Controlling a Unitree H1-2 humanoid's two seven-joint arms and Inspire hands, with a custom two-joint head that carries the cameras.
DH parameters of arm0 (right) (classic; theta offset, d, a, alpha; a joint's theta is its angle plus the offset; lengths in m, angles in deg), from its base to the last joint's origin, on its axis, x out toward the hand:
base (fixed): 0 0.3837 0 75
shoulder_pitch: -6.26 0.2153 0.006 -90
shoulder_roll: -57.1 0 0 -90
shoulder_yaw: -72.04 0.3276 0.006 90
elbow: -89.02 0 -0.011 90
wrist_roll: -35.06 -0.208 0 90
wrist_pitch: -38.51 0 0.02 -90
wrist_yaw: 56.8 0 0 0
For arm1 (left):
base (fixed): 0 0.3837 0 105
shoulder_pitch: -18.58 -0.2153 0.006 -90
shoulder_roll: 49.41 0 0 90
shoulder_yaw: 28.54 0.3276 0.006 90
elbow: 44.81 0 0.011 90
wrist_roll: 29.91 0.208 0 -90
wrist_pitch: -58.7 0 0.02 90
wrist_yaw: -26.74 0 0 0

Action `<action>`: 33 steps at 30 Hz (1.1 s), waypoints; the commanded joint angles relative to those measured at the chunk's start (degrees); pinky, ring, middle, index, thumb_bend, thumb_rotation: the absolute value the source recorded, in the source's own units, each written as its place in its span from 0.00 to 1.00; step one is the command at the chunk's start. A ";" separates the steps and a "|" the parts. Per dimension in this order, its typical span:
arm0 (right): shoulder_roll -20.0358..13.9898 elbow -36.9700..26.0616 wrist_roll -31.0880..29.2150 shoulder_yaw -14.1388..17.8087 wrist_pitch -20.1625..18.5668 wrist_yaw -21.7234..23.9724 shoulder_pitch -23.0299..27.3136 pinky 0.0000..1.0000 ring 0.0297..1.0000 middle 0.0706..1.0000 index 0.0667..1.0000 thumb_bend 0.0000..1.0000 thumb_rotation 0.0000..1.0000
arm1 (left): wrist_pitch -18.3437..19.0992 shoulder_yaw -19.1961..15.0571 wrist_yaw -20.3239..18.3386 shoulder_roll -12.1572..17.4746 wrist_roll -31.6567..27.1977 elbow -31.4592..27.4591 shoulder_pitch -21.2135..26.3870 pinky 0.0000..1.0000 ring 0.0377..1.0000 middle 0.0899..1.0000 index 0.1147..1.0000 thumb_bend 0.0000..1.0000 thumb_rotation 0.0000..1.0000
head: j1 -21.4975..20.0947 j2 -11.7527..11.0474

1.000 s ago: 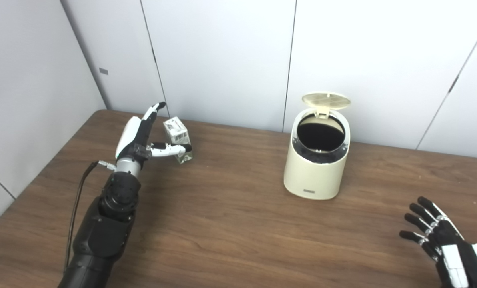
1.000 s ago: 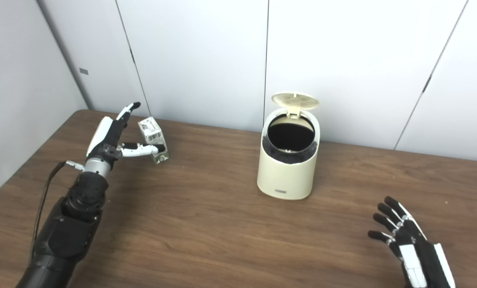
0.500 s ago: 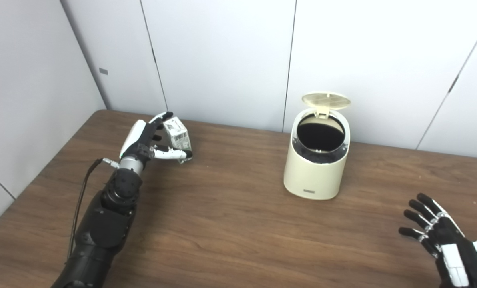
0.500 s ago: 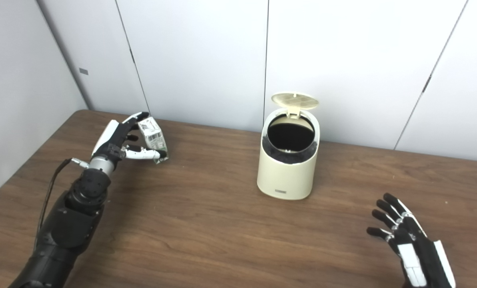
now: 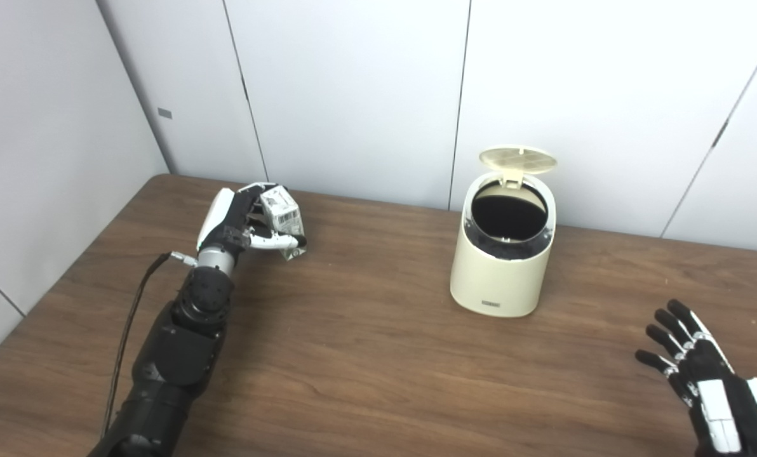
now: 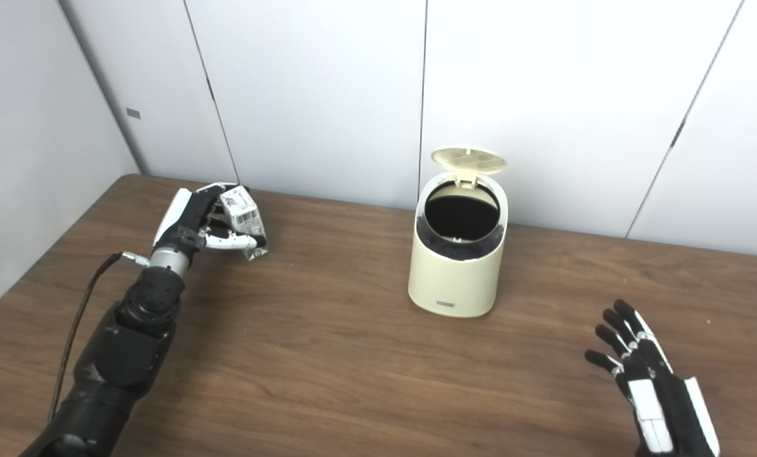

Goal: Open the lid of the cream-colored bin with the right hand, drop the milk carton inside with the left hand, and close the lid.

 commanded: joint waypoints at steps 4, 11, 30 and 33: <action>0.09 -3.48 -0.45 0.14 -0.37 -0.20 0.59 0.81 0.90 0.91 0.94 0.62 0.89 | -5.48 -0.25 6.73 -0.02 2.15 0.73 4.10 0.49 0.46 0.46 0.45 0.52 0.00 | 0.08 0.15; 0.15 -4.23 -0.71 0.11 -0.95 -0.21 0.71 0.83 0.89 0.89 0.94 0.63 0.91 | -8.15 0.38 10.57 0.00 4.65 1.96 4.36 0.38 0.46 0.44 0.36 0.48 0.00 | -0.01 0.33; 0.95 -6.79 -0.29 0.11 -3.14 -1.46 0.88 0.92 0.95 0.95 0.98 0.49 0.97 | -5.18 -1.77 10.21 -4.29 4.37 -16.78 -0.26 0.33 0.44 0.44 0.36 0.47 0.00 | -5.64 1.47; 1.45 -6.26 0.86 0.03 -2.74 -2.09 0.98 0.96 0.97 0.97 1.00 0.45 0.99 | -4.26 -2.06 9.71 -5.71 3.98 -21.02 -1.32 0.33 0.43 0.44 0.36 0.47 0.00 | -8.31 1.70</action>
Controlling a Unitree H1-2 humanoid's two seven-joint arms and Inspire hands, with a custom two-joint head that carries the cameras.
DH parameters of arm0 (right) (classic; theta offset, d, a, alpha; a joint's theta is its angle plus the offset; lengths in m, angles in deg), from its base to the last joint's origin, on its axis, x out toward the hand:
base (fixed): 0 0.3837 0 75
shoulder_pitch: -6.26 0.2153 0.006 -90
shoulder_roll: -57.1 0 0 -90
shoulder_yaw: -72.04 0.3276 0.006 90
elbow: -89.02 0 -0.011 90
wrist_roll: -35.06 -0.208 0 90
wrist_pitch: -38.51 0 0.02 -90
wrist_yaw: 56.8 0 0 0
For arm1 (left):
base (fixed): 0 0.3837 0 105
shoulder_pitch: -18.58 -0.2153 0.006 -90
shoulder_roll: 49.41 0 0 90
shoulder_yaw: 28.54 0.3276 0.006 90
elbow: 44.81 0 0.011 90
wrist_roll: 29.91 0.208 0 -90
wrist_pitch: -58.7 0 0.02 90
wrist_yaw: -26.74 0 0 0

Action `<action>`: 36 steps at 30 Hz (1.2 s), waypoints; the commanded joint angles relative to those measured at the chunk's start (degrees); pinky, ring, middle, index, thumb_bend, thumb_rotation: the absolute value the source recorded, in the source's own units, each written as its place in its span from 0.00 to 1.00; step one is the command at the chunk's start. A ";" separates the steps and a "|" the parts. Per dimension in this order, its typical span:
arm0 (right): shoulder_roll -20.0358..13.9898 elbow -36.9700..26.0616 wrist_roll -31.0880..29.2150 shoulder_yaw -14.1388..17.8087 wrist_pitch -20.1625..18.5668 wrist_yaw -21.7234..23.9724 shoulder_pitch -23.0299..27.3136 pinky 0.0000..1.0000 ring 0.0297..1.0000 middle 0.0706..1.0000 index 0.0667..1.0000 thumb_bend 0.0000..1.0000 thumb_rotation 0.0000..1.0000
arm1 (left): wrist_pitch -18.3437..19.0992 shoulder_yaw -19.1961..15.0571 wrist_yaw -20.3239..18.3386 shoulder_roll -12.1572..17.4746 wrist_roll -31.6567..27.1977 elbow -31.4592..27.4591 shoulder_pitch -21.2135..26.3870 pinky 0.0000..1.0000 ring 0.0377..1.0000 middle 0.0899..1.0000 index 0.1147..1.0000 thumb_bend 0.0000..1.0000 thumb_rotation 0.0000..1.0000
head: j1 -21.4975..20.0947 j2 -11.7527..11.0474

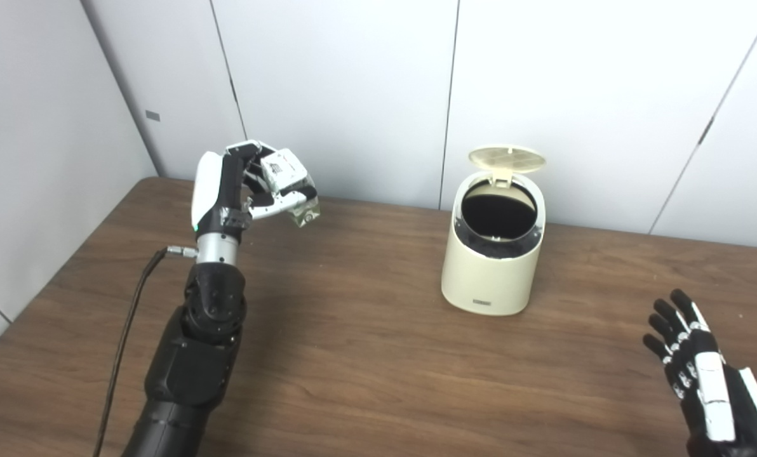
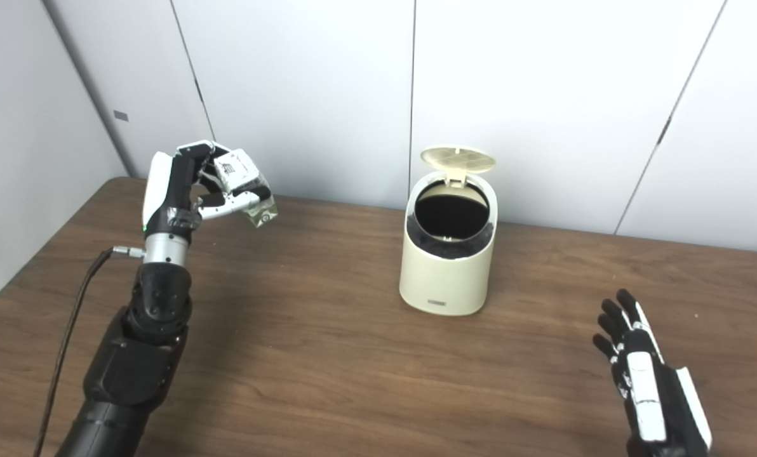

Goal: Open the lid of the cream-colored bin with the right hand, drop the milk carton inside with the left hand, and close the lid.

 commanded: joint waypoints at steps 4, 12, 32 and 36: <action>0.48 0.35 0.98 0.19 4.07 -0.75 1.14 0.98 0.99 0.98 1.00 0.38 1.00 | -0.17 -0.80 -0.39 -0.45 -0.06 -7.94 0.78 0.36 0.44 0.45 0.38 0.48 0.00 | -3.66 0.64; 1.16 5.95 2.15 0.56 9.35 -1.86 1.07 0.93 0.94 0.94 0.97 0.49 0.94 | -0.14 0.63 -2.23 -2.28 0.65 -14.21 -1.17 0.36 0.44 0.44 0.39 0.48 0.00 | -10.15 1.07; 2.11 6.66 3.40 -0.44 10.46 -1.79 1.10 0.95 0.95 0.94 0.96 0.59 0.93 | -3.33 8.09 -5.46 -9.39 2.99 -17.44 -0.34 0.35 0.43 0.45 0.41 0.48 0.00 | -12.33 1.52; 1.95 6.92 3.38 -0.39 10.87 -1.60 1.12 0.95 0.96 0.94 0.97 0.58 0.95 | -4.12 9.58 -5.49 -10.54 4.32 -16.96 0.92 0.35 0.43 0.45 0.41 0.48 0.00 | -11.86 1.51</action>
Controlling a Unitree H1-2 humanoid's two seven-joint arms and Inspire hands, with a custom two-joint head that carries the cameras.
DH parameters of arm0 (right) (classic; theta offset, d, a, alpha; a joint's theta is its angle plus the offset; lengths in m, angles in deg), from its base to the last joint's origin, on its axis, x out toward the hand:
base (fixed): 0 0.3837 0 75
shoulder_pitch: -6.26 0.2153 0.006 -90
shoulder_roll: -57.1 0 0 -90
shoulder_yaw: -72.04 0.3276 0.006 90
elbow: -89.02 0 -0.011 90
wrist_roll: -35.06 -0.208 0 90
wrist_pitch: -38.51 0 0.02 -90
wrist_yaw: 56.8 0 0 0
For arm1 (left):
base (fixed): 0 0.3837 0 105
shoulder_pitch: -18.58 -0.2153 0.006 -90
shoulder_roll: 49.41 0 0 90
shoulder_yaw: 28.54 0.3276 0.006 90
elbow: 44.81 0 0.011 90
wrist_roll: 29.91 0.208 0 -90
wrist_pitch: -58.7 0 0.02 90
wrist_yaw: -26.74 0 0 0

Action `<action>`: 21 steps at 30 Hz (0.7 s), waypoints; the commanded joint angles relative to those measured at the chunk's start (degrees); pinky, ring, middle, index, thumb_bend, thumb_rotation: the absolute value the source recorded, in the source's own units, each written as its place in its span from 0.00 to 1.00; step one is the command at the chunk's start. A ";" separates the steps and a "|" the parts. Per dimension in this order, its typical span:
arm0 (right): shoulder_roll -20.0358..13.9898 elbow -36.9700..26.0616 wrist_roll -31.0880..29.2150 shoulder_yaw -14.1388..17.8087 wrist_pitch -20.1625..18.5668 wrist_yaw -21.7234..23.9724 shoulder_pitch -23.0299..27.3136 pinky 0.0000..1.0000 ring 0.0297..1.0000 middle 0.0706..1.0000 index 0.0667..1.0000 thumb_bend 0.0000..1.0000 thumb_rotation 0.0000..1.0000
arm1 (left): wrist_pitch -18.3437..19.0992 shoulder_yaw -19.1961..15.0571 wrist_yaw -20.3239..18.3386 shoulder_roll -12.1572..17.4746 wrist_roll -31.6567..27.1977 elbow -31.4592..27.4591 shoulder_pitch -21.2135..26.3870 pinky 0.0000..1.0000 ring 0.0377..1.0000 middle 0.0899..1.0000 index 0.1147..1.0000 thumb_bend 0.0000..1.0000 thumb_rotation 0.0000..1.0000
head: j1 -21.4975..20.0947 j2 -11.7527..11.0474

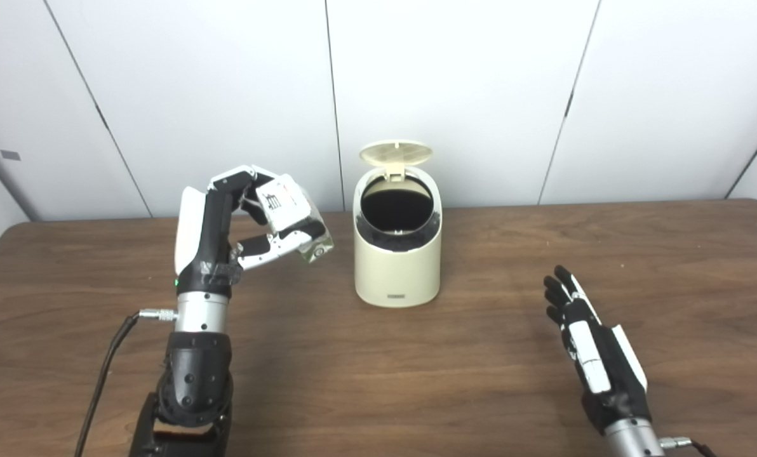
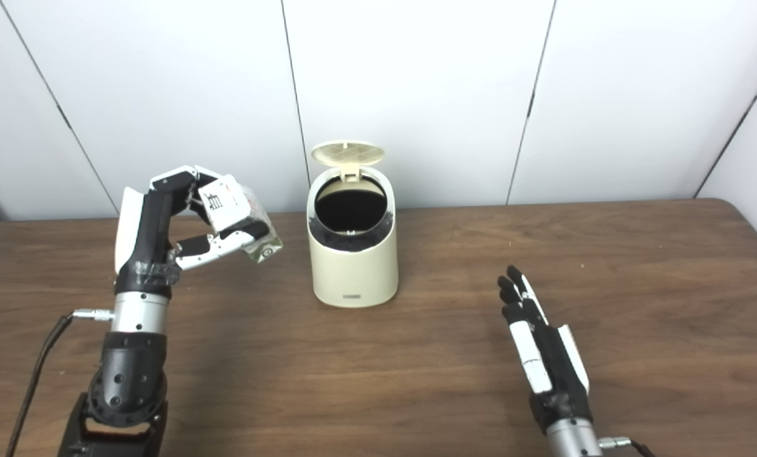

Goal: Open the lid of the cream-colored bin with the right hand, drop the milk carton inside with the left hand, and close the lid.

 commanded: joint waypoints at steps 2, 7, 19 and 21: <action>-0.22 -1.61 -0.22 0.06 2.59 -0.04 0.90 0.95 0.95 0.94 0.96 0.59 0.95 | -3.85 1.09 0.83 -0.73 1.55 -1.27 4.50 0.35 0.44 0.45 0.41 0.48 0.00 | 0.11 0.04; 0.01 -1.61 -0.32 0.04 2.03 -0.11 0.98 0.95 0.96 0.94 0.96 0.62 0.93 | -4.51 2.14 1.04 -1.75 3.00 -0.53 6.60 0.33 0.43 0.46 0.41 0.48 0.00 | 0.34 0.06; 0.07 -0.25 0.26 -0.04 2.37 -0.36 1.49 0.94 0.95 0.93 0.96 0.64 0.93 | -5.11 2.55 1.19 -2.77 5.02 -0.25 9.46 0.34 0.42 0.45 0.42 0.48 0.00 | 0.54 -0.39; 0.16 -0.29 0.45 -0.14 2.40 -0.37 1.53 0.94 0.94 0.93 0.96 0.64 0.94 | -5.40 2.93 1.43 -3.36 5.41 0.47 9.86 0.34 0.42 0.46 0.42 0.48 0.00 | 0.52 -0.49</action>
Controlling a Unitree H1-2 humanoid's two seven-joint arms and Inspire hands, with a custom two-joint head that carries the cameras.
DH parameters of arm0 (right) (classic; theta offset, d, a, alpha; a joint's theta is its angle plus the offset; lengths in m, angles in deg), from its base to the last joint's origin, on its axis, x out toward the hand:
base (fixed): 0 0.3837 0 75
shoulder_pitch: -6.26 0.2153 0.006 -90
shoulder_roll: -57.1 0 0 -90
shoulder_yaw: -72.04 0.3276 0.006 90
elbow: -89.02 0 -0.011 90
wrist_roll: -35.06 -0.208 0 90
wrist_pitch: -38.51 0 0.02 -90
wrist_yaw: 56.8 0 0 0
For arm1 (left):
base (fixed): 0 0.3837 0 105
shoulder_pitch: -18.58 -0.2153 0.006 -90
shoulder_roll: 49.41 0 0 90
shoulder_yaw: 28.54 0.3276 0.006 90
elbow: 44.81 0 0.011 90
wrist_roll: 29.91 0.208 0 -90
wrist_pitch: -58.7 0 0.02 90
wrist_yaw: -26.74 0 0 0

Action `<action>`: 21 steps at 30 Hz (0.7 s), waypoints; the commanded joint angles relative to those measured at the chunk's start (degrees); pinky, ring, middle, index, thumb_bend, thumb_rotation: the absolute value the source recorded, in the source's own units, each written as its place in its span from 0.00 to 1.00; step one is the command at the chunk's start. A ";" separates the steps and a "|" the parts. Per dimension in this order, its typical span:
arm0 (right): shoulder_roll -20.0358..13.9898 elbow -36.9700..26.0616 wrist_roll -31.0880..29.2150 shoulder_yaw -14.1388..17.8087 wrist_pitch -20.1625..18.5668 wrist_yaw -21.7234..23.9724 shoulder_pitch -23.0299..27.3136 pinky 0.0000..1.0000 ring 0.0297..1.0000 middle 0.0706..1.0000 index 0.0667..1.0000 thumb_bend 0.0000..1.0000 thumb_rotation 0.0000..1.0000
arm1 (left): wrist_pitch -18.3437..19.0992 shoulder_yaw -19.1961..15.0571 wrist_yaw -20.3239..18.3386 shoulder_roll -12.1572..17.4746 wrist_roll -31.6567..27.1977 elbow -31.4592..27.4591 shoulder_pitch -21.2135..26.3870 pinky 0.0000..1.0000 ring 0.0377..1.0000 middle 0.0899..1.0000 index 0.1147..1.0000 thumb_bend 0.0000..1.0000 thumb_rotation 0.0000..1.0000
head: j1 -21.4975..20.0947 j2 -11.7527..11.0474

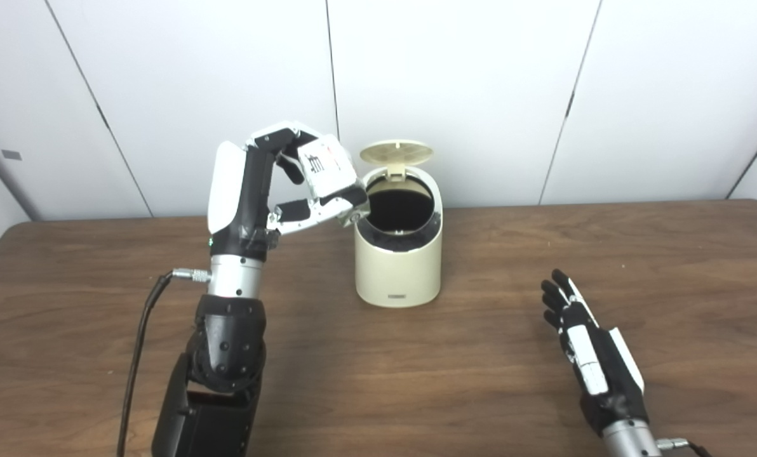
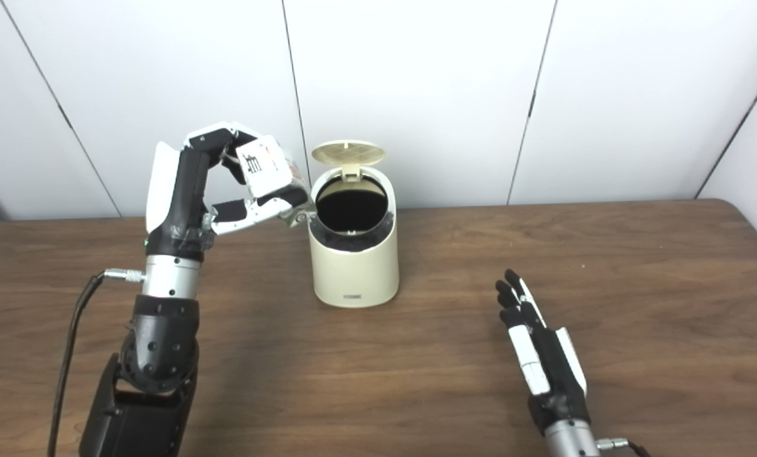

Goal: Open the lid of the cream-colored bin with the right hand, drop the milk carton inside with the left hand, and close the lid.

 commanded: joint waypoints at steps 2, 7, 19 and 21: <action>0.05 -1.65 0.23 -0.12 2.14 -0.36 1.31 0.94 0.95 0.94 0.96 0.65 0.94 | -3.70 0.66 1.63 -0.93 0.83 0.15 3.98 0.33 0.42 0.46 0.43 0.48 0.00 | -0.06 -0.07; 0.14 -1.80 0.14 -0.27 2.18 -0.23 1.22 0.96 0.96 0.95 0.97 0.63 0.95 | -10.78 1.83 5.58 -0.90 3.90 5.52 5.12 0.35 0.42 0.45 0.42 0.48 0.00 | 0.02 -0.11; 0.20 -3.15 3.24 -1.11 1.50 -0.58 0.68 0.95 0.95 0.94 0.97 0.65 0.96 | -25.12 5.11 17.96 1.43 7.83 17.55 8.51 0.36 0.42 0.45 0.41 0.48 0.00 | -0.42 -0.17; 0.26 -3.04 3.33 -1.12 1.59 -0.63 0.61 0.93 0.95 0.93 0.97 0.66 0.96 | -25.14 8.19 24.01 3.13 10.69 19.43 9.51 0.35 0.42 0.46 0.42 0.48 0.00 | -0.47 -0.17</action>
